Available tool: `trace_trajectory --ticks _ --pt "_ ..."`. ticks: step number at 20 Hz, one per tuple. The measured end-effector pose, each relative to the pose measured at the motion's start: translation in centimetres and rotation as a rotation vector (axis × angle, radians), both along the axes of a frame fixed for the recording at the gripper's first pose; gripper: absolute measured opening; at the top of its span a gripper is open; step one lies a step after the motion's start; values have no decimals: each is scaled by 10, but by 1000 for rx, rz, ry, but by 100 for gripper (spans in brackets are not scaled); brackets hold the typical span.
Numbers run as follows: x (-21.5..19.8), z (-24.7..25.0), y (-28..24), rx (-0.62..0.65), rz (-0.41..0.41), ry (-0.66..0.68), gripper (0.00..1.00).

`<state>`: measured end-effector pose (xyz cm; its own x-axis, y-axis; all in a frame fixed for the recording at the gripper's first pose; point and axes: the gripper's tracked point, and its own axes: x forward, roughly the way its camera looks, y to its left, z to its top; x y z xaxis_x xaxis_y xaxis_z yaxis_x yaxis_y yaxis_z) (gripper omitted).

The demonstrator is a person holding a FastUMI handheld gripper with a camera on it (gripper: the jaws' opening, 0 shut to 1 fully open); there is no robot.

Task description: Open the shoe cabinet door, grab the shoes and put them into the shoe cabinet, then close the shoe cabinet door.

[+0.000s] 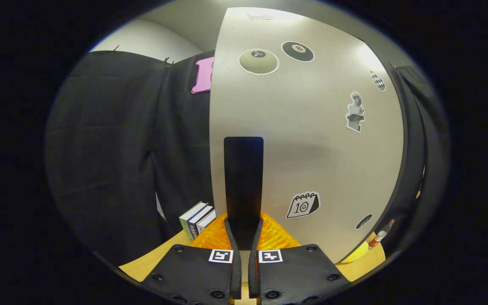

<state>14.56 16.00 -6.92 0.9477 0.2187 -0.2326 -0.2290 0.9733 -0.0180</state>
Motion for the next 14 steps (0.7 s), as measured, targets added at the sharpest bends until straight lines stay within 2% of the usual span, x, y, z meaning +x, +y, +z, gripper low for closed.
trace_trajectory --ticks 6,9,14 --pt "-18 0 -18 45 9 4 8" --pt "-26 1 -25 11 -6 -14 8" --pt "-38 2 -38 23 -30 -19 8"
